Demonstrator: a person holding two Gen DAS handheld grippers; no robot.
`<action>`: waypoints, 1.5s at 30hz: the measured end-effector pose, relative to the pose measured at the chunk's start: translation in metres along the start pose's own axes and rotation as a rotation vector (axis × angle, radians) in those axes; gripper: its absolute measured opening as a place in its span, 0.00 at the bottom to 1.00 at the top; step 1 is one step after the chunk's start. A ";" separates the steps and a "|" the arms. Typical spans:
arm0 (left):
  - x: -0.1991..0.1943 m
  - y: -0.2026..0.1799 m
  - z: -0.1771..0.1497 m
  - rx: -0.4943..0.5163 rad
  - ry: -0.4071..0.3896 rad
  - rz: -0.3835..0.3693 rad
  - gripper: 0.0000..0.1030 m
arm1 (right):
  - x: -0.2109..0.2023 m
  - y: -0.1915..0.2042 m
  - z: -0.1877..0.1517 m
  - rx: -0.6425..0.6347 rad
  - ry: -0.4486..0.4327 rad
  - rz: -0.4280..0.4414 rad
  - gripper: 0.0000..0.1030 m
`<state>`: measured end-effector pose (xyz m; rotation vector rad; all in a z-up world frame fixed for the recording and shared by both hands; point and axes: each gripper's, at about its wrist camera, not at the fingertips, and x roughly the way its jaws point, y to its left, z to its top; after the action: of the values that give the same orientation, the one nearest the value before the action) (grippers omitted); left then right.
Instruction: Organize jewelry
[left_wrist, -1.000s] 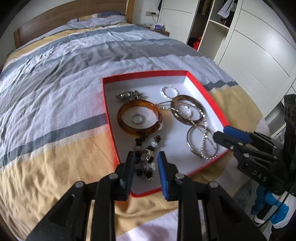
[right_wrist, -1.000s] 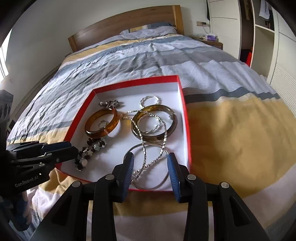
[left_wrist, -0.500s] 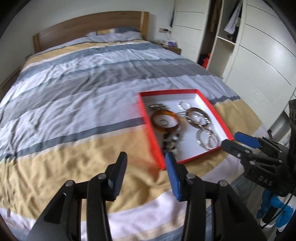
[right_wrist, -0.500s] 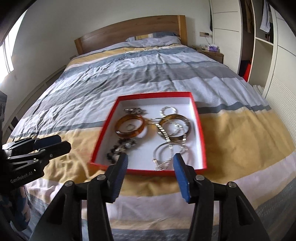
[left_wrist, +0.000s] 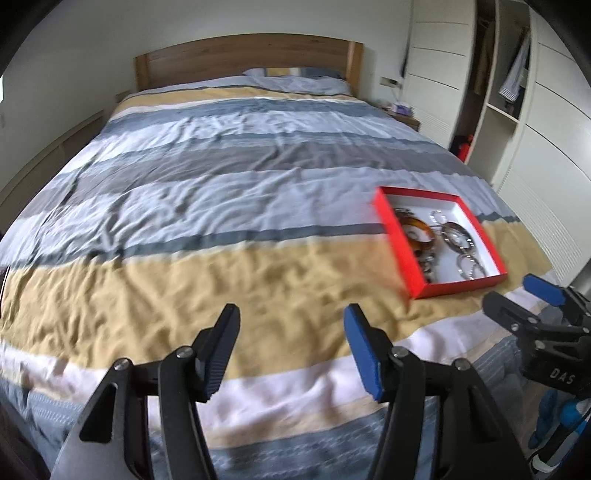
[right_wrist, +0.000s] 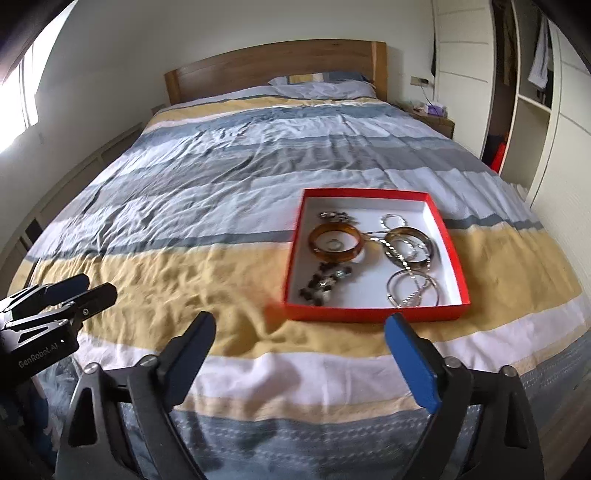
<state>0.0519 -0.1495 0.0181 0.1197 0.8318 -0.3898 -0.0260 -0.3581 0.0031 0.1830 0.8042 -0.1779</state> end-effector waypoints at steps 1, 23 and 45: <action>-0.003 0.006 -0.004 -0.007 -0.004 0.011 0.55 | -0.002 0.004 -0.001 -0.005 -0.002 -0.005 0.96; -0.042 0.090 -0.058 -0.049 -0.050 0.264 0.55 | -0.028 0.032 -0.019 -0.046 -0.030 -0.163 0.99; -0.020 0.065 -0.057 -0.013 0.033 0.249 0.57 | -0.021 -0.005 -0.025 -0.031 -0.035 -0.242 0.99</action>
<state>0.0250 -0.0695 -0.0080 0.2157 0.8404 -0.1480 -0.0590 -0.3552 0.0007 0.0527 0.7924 -0.3961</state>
